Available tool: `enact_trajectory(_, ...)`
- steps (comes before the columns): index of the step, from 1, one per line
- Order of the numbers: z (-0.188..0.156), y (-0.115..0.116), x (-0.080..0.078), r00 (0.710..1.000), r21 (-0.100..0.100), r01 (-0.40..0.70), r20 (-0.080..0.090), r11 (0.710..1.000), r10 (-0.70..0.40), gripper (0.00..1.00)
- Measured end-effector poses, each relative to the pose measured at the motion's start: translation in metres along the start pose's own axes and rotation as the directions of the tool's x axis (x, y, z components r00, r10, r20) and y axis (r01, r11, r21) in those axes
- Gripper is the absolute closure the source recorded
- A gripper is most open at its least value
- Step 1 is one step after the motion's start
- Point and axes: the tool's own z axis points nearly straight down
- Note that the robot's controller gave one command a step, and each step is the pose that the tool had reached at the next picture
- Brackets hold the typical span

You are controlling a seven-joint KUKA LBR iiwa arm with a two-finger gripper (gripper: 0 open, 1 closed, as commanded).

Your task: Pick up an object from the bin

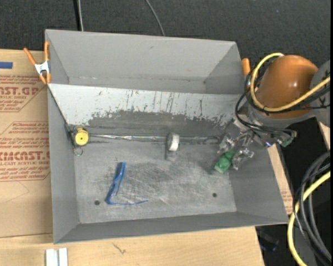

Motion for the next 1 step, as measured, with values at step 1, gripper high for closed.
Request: enact_trajectory(1,-0.013,0.0,-0.0013,1.0,-0.001,-0.001,-0.001,1.0,0.001,1.0)
